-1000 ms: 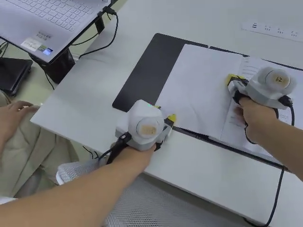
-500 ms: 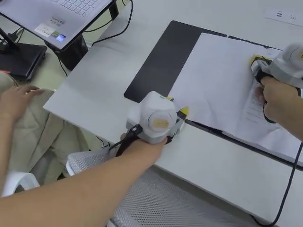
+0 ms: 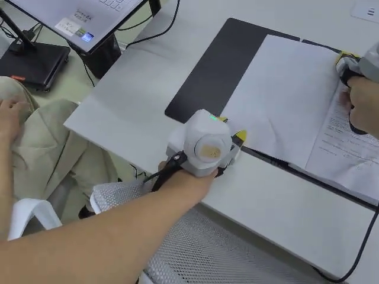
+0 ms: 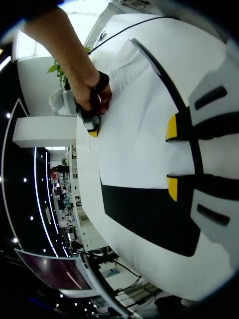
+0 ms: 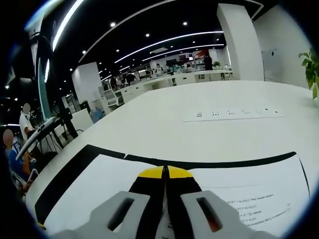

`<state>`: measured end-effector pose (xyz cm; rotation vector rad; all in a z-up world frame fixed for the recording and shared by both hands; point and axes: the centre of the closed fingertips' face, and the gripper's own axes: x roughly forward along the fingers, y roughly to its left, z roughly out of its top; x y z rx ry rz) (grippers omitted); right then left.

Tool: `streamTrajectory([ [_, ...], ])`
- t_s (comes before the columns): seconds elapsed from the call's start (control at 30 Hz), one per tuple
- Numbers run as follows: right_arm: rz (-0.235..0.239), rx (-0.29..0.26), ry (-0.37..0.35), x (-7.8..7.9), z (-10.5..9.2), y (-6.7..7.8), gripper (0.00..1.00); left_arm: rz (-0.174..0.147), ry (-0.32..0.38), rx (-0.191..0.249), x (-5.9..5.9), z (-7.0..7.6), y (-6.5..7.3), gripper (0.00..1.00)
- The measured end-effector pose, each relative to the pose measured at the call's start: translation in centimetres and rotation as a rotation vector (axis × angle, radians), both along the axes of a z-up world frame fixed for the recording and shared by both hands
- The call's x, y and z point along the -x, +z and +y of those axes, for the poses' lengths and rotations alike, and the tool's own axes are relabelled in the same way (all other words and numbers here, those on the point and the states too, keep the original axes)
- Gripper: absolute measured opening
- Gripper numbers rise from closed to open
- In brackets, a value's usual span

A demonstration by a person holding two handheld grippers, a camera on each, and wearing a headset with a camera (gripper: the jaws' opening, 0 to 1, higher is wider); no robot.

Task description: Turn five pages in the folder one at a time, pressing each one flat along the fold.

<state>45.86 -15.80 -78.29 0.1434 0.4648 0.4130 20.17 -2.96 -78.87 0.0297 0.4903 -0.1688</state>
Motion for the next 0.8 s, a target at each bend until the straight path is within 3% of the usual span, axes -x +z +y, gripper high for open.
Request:
streamTrajectory([
  [0.8,-0.008,-0.019,0.072,4.6,0.2,0.3,0.0,-0.008,0.002,0.001,-0.1,0.1,0.0,0.24],
])
